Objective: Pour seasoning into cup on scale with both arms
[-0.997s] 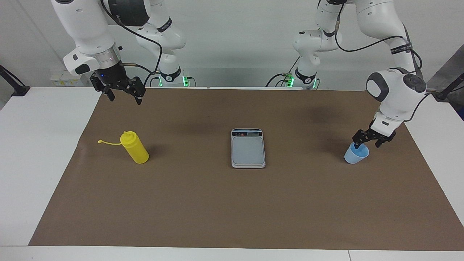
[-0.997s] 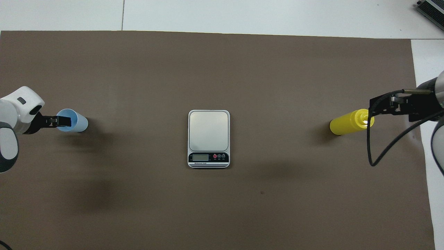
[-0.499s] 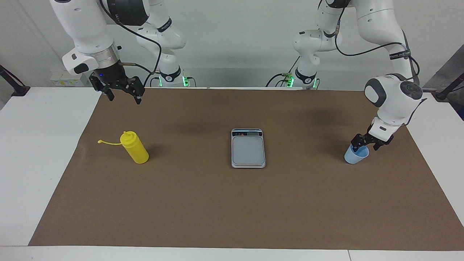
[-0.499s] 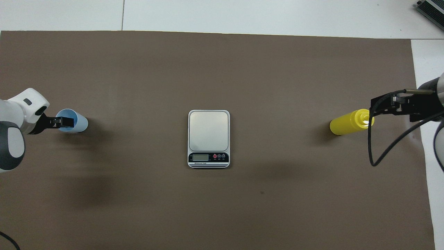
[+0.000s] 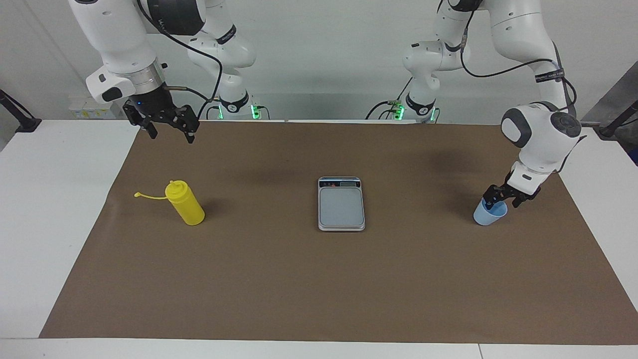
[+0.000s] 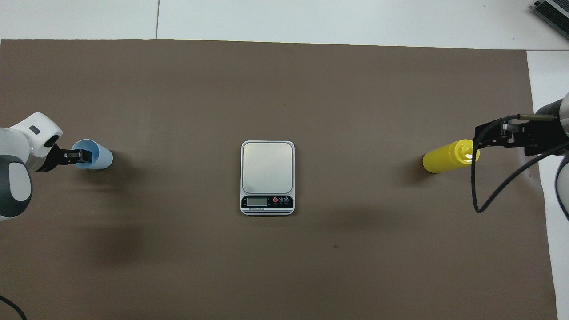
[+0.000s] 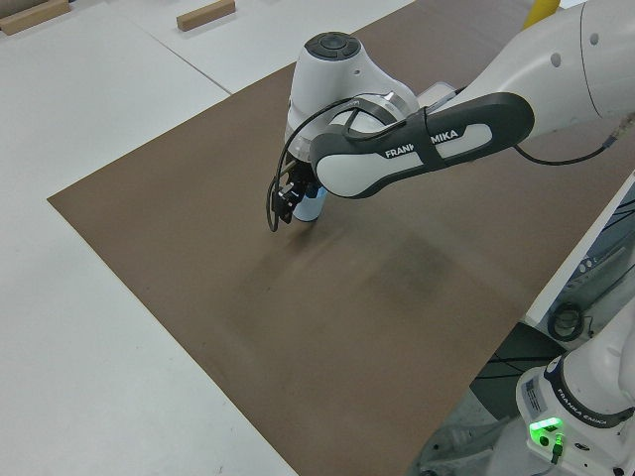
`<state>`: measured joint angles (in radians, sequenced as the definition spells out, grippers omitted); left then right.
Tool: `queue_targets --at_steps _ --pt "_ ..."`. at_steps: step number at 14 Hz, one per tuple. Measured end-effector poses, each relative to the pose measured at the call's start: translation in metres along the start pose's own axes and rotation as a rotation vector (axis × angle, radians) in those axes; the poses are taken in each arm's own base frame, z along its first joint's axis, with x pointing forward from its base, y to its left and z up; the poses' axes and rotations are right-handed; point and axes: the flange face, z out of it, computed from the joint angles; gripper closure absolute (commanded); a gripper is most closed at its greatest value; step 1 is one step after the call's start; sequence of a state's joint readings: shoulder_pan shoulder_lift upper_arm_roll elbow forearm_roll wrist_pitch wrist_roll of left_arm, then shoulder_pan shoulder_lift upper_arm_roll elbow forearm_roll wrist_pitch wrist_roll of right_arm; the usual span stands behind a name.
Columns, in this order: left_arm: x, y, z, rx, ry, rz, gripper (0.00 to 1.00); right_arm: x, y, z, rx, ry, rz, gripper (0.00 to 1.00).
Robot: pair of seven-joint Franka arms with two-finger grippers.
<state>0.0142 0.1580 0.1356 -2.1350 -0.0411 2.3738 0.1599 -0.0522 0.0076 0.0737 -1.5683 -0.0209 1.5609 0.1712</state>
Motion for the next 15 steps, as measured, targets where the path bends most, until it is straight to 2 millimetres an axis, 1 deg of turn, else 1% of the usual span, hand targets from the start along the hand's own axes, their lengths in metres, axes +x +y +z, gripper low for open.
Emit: queue_targets --at_steps 1,3,6,9,13,15 --pt "0.0 0.0 0.0 0.0 0.0 0.0 0.75 0.0 0.001 0.0 0.0 0.0 0.002 0.0" --pt "0.0 0.0 0.0 -0.003 0.0 -0.003 0.85 0.0 0.002 0.0 0.0 0.0 0.004 0.0" --pt "0.0 0.001 0.0 -0.024 0.004 -0.025 0.95 0.0 0.003 0.0 0.0 0.0 0.005 0.0" --pt "0.001 0.002 -0.002 -0.032 0.009 -0.031 1.0 0.001 0.003 0.0 0.0 0.0 0.006 0.0" --pt "0.002 0.004 -0.003 -0.047 0.013 -0.057 1.0 0.001 0.003 0.0 0.0 0.0 0.006 0.0" --pt "0.005 0.013 -0.004 -0.062 0.017 -0.099 1.0 0.001 0.003 0.0 0.0 0.0 0.006 0.0"
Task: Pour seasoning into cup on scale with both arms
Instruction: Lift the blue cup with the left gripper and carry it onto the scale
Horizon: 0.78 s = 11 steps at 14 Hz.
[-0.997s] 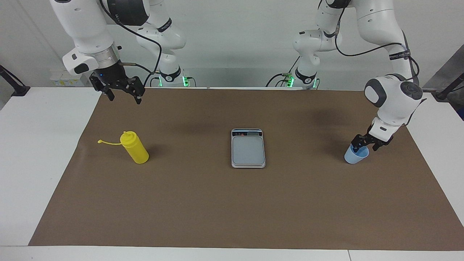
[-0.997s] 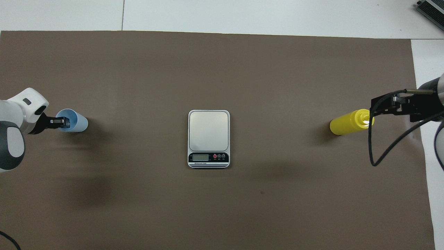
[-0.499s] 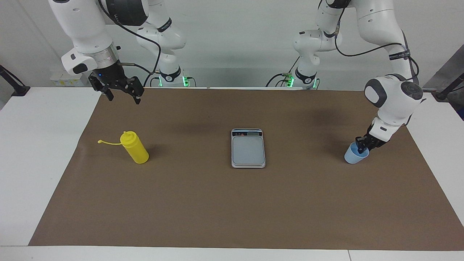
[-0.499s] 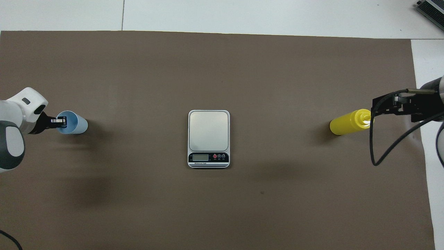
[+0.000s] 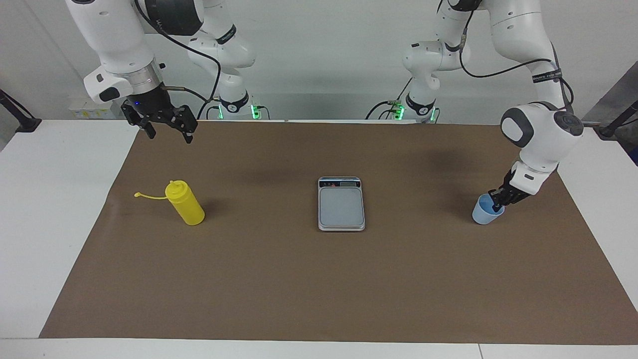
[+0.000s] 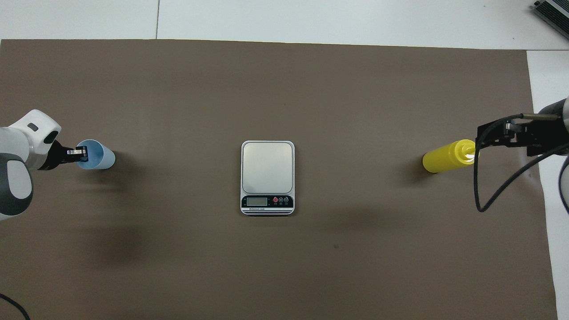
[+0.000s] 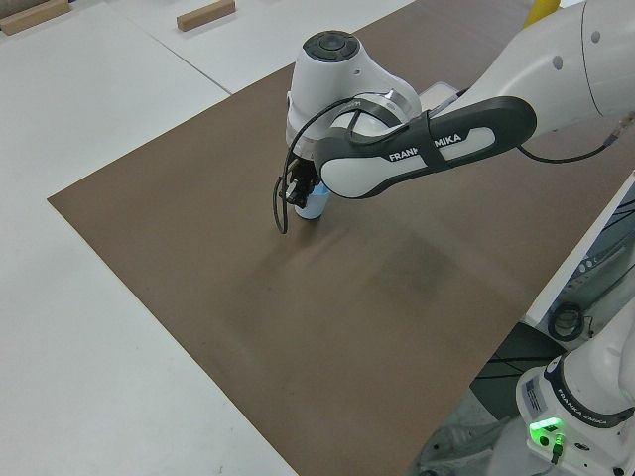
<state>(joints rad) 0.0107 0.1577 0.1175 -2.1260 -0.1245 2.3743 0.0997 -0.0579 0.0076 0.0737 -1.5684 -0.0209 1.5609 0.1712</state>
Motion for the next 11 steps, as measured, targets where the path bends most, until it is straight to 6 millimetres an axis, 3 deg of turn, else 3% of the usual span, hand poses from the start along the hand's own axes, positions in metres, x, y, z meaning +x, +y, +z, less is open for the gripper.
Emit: queue_targets --at_steps 6,11 --pt "0.021 0.082 -0.027 -0.038 -0.042 -0.15 0.99 0.0 0.0 0.0 0.0 0.0 0.0 0.0" --pt "0.015 0.156 -0.048 0.058 -0.095 -0.203 0.97 0.0 0.0 0.0 0.0 0.0 0.0 0.0"
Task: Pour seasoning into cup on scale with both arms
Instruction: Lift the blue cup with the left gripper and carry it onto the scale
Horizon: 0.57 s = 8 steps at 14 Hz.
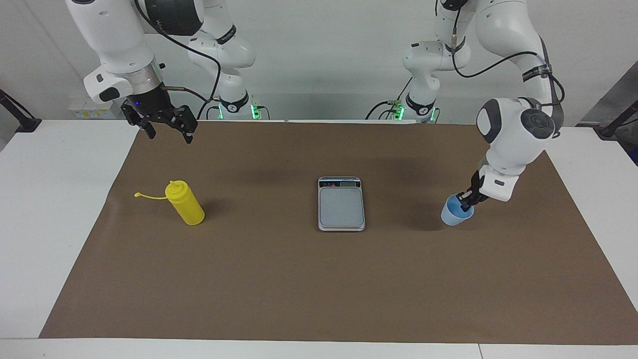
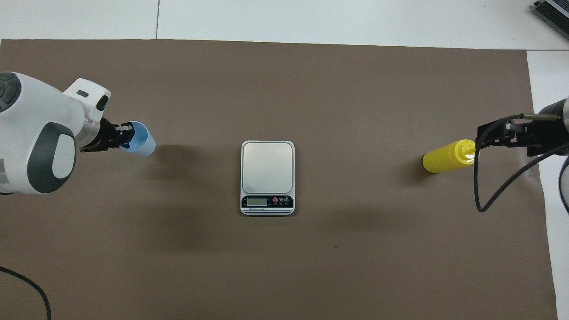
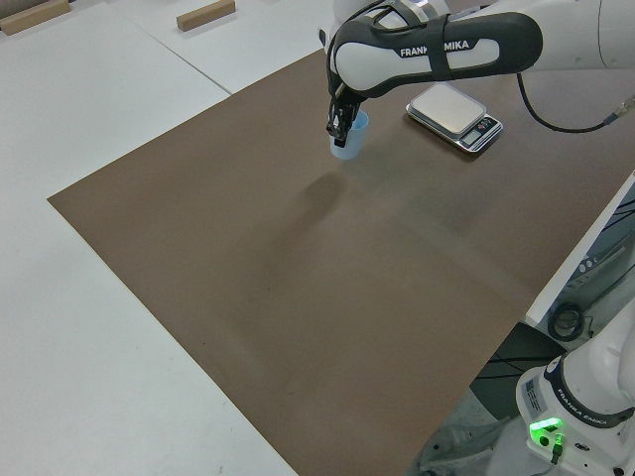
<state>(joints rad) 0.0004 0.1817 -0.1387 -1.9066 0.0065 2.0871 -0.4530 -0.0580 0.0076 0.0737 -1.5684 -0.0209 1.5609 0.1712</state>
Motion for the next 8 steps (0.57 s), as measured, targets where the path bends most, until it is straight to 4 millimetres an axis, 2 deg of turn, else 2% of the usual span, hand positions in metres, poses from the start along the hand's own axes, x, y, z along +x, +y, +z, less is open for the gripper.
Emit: queue_targets --at_steps 4,8 --pt "-0.023 0.047 -0.012 0.029 -0.011 -0.077 0.97 0.0 0.0 0.0 0.0 -0.003 0.0 0.0" --pt "-0.055 0.106 -0.035 0.023 0.012 -0.154 0.97 0.0 0.002 0.001 -0.001 -0.004 -0.01 0.0"
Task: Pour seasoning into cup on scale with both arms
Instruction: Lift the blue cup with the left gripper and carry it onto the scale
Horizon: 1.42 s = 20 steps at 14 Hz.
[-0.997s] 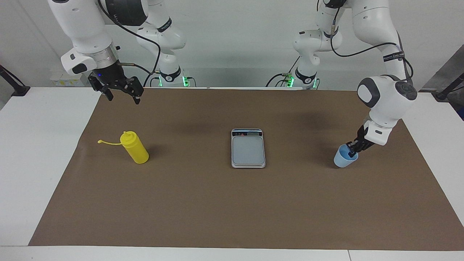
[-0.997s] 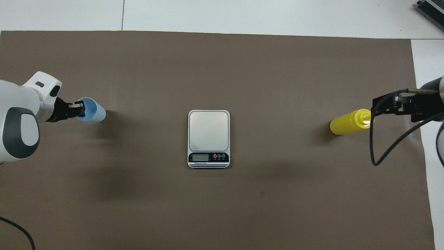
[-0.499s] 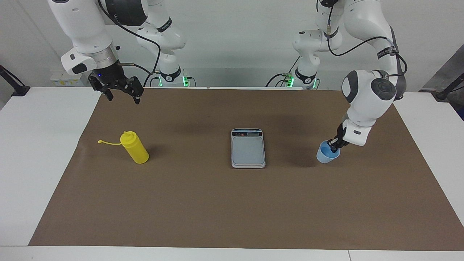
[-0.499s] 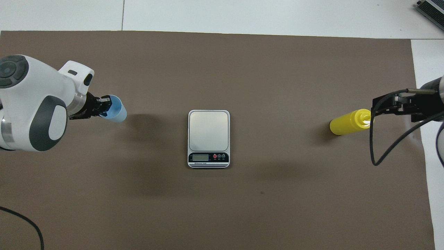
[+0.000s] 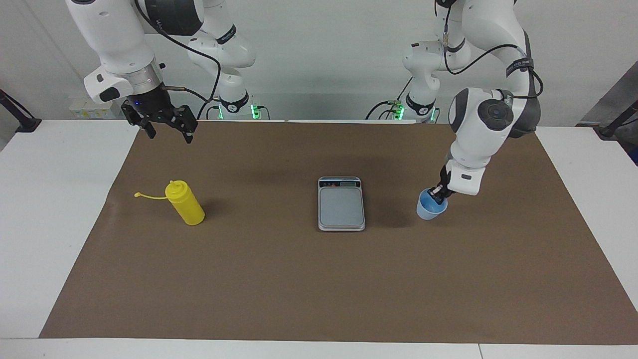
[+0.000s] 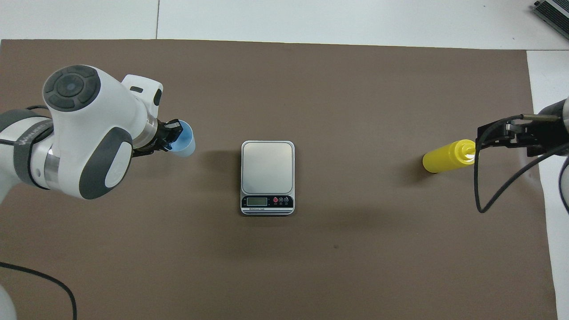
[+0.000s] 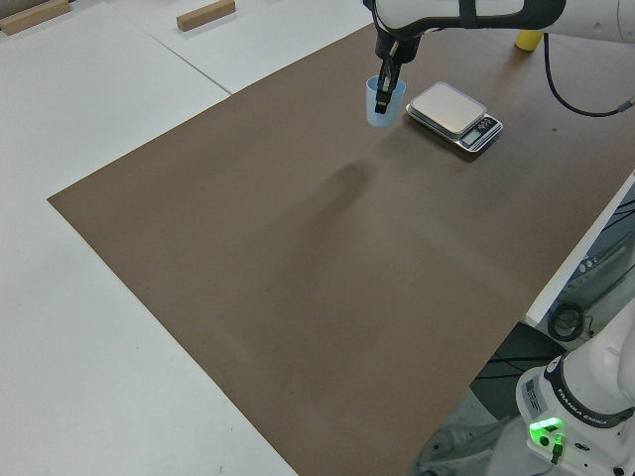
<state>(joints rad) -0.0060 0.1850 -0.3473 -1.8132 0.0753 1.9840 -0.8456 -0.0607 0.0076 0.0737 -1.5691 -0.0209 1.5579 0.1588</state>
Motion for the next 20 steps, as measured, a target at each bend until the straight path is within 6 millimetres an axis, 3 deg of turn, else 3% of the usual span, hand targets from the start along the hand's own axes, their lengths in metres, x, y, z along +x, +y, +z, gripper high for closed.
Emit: queue_targets --at_steps 4,7,13,20 --pt "-0.042 0.043 -0.011 -0.029 -0.002 -0.06 0.97 0.001 0.023 0.009 -0.001 -0.02 -0.088 0.0" --pt "-0.063 0.062 -0.013 -0.048 -0.005 -0.08 0.97 0.0 0.046 0.015 0.006 -0.034 -0.154 0.0" --pt "-0.08 0.089 -0.002 -0.142 0.011 -0.11 0.97 -0.004 0.106 0.044 0.136 0.052 -0.346 0.0" --pt "-0.096 0.098 0.027 -0.167 -0.003 -0.105 0.97 -0.015 0.154 0.089 0.296 0.169 -0.538 0.0"
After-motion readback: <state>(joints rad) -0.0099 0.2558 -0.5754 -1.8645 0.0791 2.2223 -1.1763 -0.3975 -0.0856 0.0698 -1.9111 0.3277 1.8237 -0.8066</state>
